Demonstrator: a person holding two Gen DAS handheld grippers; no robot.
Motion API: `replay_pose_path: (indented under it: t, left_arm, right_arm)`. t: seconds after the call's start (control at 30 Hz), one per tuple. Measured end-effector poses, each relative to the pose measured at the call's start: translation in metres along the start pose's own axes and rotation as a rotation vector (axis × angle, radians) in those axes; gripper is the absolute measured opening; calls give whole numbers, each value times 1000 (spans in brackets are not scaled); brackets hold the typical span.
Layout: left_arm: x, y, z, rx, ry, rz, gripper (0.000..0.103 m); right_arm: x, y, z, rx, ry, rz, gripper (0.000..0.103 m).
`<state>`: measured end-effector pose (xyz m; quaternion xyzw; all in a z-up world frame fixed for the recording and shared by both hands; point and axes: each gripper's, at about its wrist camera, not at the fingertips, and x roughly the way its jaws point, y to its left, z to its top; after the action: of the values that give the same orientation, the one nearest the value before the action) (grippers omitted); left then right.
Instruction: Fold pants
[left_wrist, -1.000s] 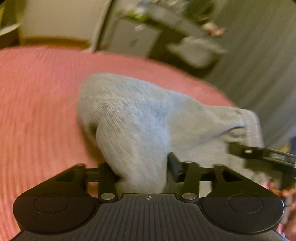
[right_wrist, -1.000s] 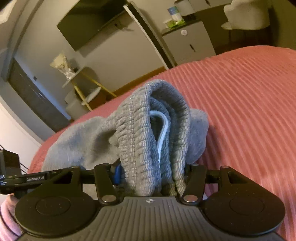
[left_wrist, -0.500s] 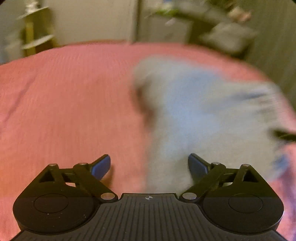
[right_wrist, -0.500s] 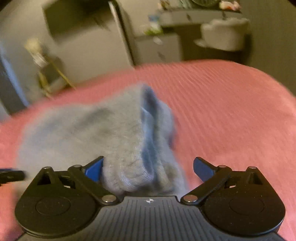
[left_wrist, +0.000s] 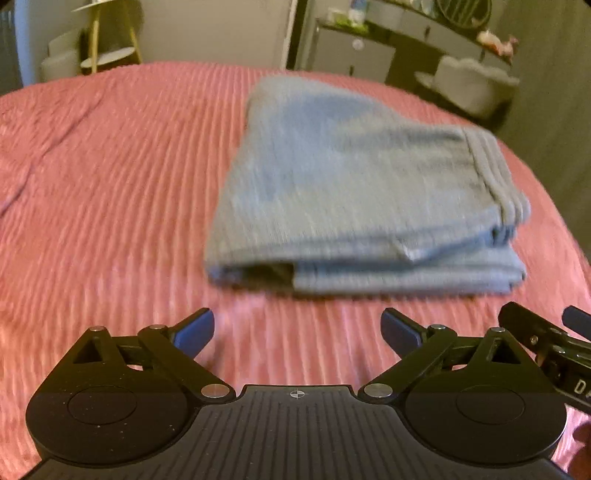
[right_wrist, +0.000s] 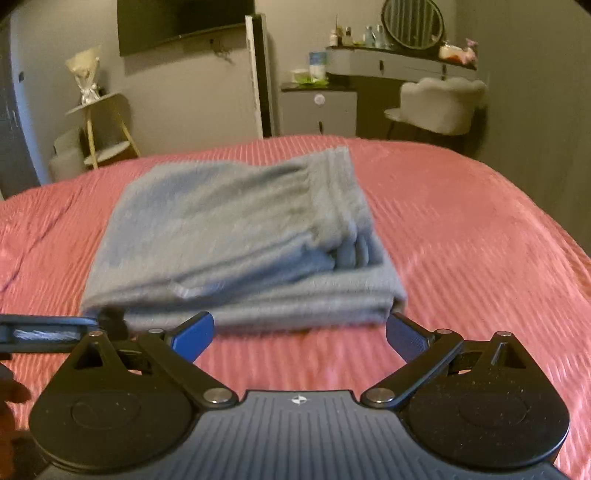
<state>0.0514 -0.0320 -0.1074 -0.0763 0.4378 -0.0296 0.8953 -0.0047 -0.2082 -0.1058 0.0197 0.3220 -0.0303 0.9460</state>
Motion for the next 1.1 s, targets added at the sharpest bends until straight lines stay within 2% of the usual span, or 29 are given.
replay_pose_path:
  t: [0.07, 0.17, 0.3, 0.47, 0.67, 1.1]
  left_arm:
    - [-4, -2, -8, 11, 14, 40, 100]
    - [-9, -6, -15, 21, -27, 97, 100]
    - [-11, -16, -25, 51, -21, 75, 100]
    - [-18, -20, -30, 82, -43, 84, 100]
    - [-9, -22, -30, 92, -16, 97, 100]
    - [2, -18, -27, 60, 15, 135, 100]
  right_arm:
    - [-5, 9, 4, 17, 28, -12, 100]
    - [-5, 6, -1, 60, 50, -16, 100]
    - [-7, 5, -11, 92, 100, -68, 100]
    - [-10, 12, -16, 53, 136, -121, 100]
    - [-9, 14, -18, 1, 129, -155, 100]
    - [4, 14, -16, -13, 153, -139, 100]
